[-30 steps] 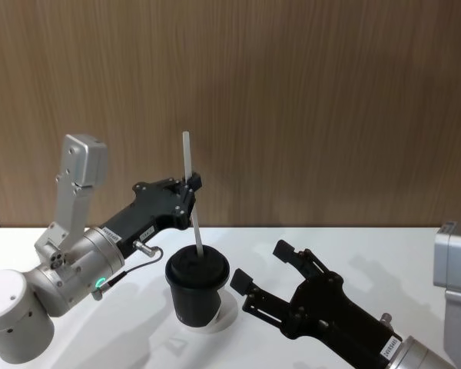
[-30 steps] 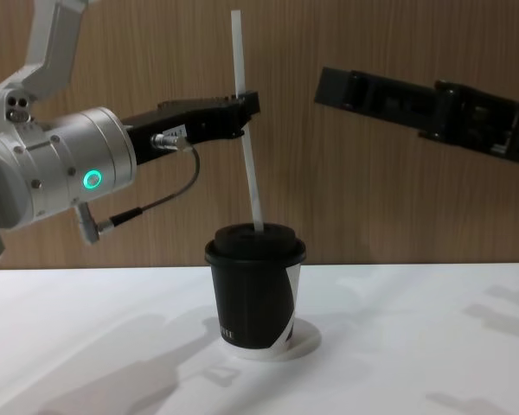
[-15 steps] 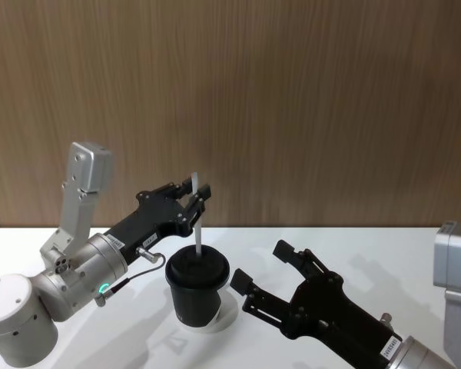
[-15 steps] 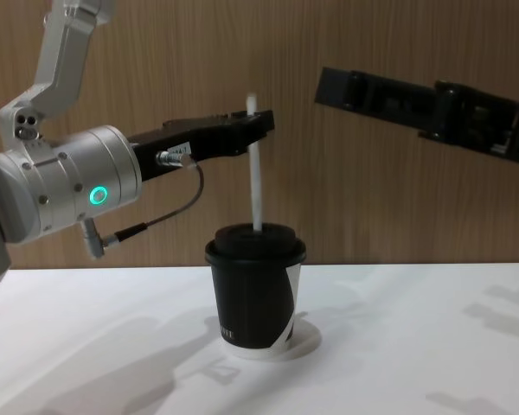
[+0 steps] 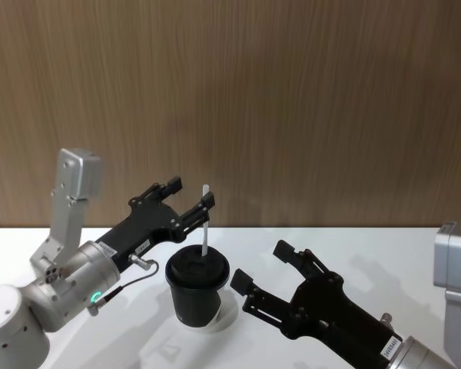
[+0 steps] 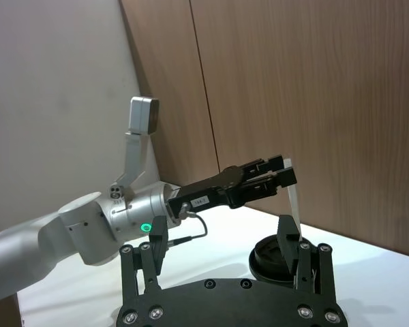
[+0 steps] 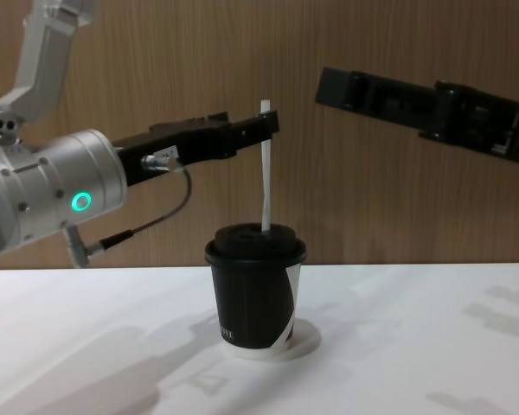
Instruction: Pick up the straw with one hand, pass it to the other hand, and insert it into the cup.
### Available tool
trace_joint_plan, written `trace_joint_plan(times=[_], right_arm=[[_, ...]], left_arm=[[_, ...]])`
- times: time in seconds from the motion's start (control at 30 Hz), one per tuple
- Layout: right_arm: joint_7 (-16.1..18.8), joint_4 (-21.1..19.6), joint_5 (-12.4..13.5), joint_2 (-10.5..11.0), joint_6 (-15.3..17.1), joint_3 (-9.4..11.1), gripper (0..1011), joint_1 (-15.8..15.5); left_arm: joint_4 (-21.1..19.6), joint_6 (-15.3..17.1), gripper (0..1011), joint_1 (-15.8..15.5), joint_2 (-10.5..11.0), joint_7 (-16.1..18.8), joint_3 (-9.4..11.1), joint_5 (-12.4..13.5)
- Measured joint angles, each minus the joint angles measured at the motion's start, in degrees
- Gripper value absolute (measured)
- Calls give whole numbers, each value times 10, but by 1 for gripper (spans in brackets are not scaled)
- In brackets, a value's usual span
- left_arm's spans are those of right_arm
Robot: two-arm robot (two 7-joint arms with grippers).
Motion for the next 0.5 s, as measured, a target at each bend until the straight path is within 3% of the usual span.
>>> trace_joint_plan(times=[0.27, 0.5], right_arm=[[-5, 0, -3, 2, -4, -1, 1001, 2], [-11, 8, -9, 3, -7, -4, 1001, 10]], left_arm=[[-57, 10, 978, 42, 20, 16, -18, -2], [-107, 21, 1003, 82, 38, 29, -35, -4]])
